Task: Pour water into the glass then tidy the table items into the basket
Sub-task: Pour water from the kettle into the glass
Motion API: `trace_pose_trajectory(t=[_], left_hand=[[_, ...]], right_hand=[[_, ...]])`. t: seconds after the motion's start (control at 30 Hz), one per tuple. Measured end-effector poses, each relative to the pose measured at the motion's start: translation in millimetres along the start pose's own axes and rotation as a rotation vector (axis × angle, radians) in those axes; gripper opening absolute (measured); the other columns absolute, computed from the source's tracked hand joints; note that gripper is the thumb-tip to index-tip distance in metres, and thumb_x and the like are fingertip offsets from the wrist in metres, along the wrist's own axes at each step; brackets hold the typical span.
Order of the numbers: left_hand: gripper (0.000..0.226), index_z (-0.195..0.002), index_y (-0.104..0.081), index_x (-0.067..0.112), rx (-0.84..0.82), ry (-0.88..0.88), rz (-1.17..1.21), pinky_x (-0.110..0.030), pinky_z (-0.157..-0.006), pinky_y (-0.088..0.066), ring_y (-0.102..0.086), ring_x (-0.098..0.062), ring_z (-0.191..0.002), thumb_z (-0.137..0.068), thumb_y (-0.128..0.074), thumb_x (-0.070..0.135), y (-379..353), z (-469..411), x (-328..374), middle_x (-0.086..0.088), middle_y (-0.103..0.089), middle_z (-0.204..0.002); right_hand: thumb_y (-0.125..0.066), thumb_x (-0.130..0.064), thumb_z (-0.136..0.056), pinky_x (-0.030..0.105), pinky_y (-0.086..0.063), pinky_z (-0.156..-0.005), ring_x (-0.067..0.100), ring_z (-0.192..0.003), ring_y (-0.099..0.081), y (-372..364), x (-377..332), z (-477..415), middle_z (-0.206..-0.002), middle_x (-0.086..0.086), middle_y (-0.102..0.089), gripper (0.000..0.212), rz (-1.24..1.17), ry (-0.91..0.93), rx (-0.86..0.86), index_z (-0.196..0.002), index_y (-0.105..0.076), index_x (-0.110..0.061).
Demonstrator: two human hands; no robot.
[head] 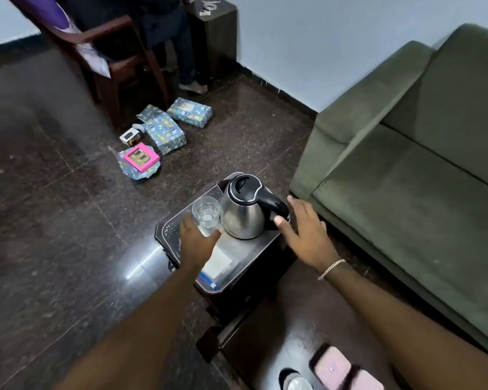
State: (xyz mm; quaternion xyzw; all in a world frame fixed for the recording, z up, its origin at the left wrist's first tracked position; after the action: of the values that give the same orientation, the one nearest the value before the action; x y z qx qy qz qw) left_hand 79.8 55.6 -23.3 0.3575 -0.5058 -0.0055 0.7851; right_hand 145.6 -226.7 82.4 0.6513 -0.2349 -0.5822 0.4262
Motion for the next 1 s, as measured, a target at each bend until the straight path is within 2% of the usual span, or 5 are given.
trace_pose_trajectory(t=[0.13, 0.23, 0.4, 0.6, 1.0], left_hand=[[0.081, -0.135, -0.047, 0.006, -0.009, -0.003, 0.089, -0.040, -0.101, -0.046, -0.055, -0.034, -0.122, -0.068, -0.093, 0.012, -17.6, -42.6, -13.9, -0.017, -0.055, -0.132], [0.089, -0.140, -0.044, 0.010, -0.004, -0.030, 0.127, -0.030, -0.094, -0.043, -0.056, -0.022, -0.117, -0.067, -0.094, 0.011, -28.3, -65.3, -25.3, -0.007, -0.055, -0.132], [0.086, -0.136, -0.049, 0.010, 0.040, -0.104, 0.035, -0.025, -0.092, -0.039, -0.049, -0.014, -0.113, -0.065, -0.096, 0.021, -35.5, -82.4, -37.1, 0.003, -0.046, -0.124], [0.078, -0.126, -0.052, 0.008, 0.045, -0.134, 0.035, -0.049, -0.096, -0.053, -0.060, -0.031, -0.113, -0.062, -0.093, 0.029, -34.2, -83.4, -43.8, -0.011, -0.056, -0.124], [0.068, -0.119, -0.053, 0.022, 0.017, -0.299, 0.139, -0.033, -0.078, -0.063, -0.068, -0.024, -0.105, -0.067, -0.097, 0.024, 21.8, -0.1, 20.6, -0.007, -0.066, -0.116]], right_hand=[[-0.052, -0.051, -0.098, 0.045, -0.047, -0.095, 0.013, -0.092, -0.060, -6.1, 16.9, -45.4, -0.098, -0.001, -0.066, 0.039, -0.262, -0.087, 0.141, -0.100, -0.068, -0.016], [-0.044, -0.060, -0.099, 0.036, -0.042, -0.067, 0.012, -0.064, -0.045, -26.3, 33.2, -74.9, -0.063, -0.004, -0.050, 0.065, -0.370, -0.132, 0.098, -0.067, -0.050, -0.004], [-0.030, -0.077, -0.093, 0.018, -0.044, -0.053, 0.016, -0.050, -0.066, -64.4, 49.4, -98.5, -0.054, 0.009, -0.069, 0.091, -0.461, -0.273, -0.049, -0.064, -0.070, 0.000], [-0.025, -0.074, -0.095, 0.034, -0.054, -0.061, 0.024, -0.043, -0.062, -83.8, 61.4, -98.0, -0.051, 0.017, -0.063, 0.093, -0.540, -0.341, 0.061, -0.075, -0.066, 0.007], [-0.031, -0.073, -0.096, 0.028, -0.040, -0.043, 0.026, -0.035, -0.047, -0.7, 66.2, -61.1, -0.035, 0.011, -0.045, 0.087, -0.929, -0.192, 0.233, -0.043, -0.050, -0.006]])
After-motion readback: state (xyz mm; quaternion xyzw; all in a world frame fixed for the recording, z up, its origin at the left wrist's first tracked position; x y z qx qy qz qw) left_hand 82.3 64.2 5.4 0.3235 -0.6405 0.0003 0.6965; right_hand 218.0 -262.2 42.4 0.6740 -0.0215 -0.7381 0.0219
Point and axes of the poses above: each hand's wrist, its own z-axis away from the middle knuckle, its own y-axis out of the back of the hand, x = y × z, the point moved 10 cm from there along -z, towards the middle knuckle
